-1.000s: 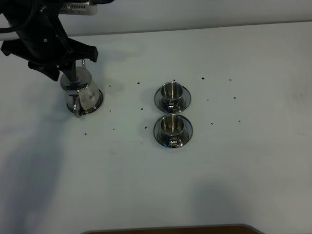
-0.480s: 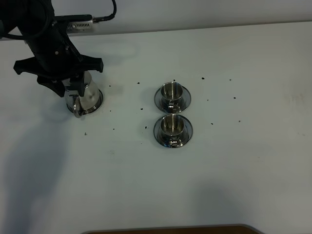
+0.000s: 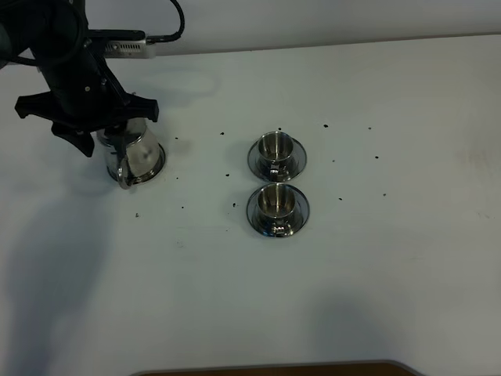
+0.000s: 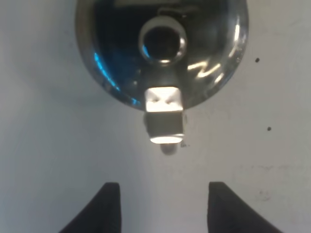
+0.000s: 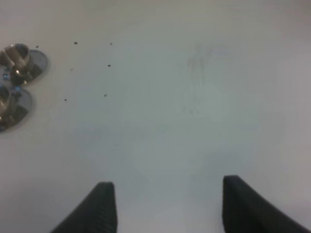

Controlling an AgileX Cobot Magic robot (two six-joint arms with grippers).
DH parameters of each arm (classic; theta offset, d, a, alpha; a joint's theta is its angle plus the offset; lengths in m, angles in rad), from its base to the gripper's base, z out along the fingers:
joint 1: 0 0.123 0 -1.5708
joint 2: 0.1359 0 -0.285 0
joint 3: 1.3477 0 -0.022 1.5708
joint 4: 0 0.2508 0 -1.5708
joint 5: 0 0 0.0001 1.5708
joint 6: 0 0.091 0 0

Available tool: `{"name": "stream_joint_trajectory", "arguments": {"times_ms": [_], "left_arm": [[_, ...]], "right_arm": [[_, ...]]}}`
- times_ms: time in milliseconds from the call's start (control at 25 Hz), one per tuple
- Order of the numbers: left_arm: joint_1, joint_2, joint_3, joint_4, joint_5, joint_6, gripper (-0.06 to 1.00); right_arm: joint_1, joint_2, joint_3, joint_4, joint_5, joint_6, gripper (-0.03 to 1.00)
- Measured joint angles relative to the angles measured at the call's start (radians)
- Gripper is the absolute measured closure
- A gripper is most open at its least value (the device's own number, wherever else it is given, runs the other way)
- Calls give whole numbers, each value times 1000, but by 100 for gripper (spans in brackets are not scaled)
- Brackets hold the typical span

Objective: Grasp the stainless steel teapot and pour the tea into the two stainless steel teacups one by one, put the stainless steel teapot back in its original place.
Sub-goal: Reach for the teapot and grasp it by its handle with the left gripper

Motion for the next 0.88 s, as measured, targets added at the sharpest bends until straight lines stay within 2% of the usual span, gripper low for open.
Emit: {"name": "stream_joint_trajectory", "arguments": {"times_ms": [480, 720, 880], "left_arm": [[47, 0, 68, 8, 0, 52, 48], [47, 0, 72, -41, 0, 69, 48], [47, 0, 72, -45, 0, 70, 45]], "right_arm": [[0, 0, 0, 2, 0, 0, 49], [0, 0, 0, 3, 0, 0, 49], [0, 0, 0, 3, 0, 0, 49]]}}
